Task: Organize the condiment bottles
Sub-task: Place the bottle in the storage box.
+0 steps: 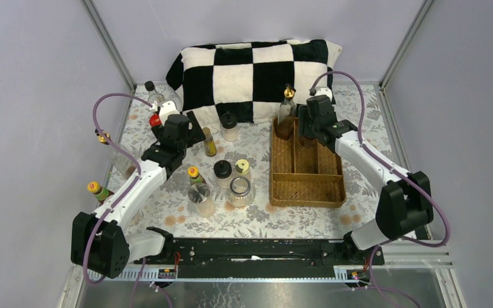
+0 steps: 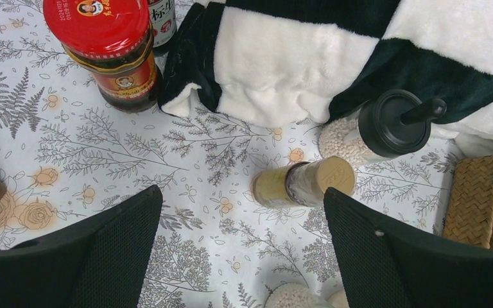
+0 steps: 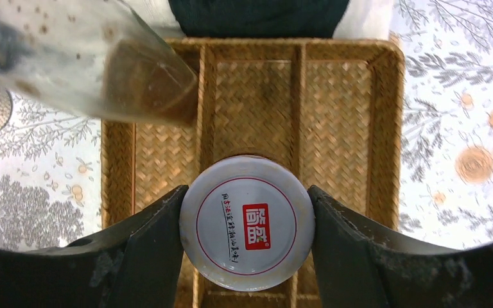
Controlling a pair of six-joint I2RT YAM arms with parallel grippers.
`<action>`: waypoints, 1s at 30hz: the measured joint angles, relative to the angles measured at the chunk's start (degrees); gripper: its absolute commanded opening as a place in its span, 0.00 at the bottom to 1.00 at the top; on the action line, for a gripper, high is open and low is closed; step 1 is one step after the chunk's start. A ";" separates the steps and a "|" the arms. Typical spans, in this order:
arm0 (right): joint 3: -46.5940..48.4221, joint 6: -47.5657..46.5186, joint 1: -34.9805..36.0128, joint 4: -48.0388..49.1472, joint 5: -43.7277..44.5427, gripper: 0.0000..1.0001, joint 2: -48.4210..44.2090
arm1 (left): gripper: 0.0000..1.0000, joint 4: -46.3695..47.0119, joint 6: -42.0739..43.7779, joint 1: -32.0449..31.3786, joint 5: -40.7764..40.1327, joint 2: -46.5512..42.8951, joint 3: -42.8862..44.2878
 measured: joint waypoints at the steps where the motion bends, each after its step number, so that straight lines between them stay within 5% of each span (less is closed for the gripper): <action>1: 0.04 -0.37 -0.22 1.44 -0.46 0.59 1.01 | 0.99 0.15 0.02 0.00 0.00 0.00 0.00; 30: 10.51 -3.28 -7.50 12.17 -9.55 0.62 22.40 | 0.99 3.58 0.50 0.59 -0.02 3.85 -0.31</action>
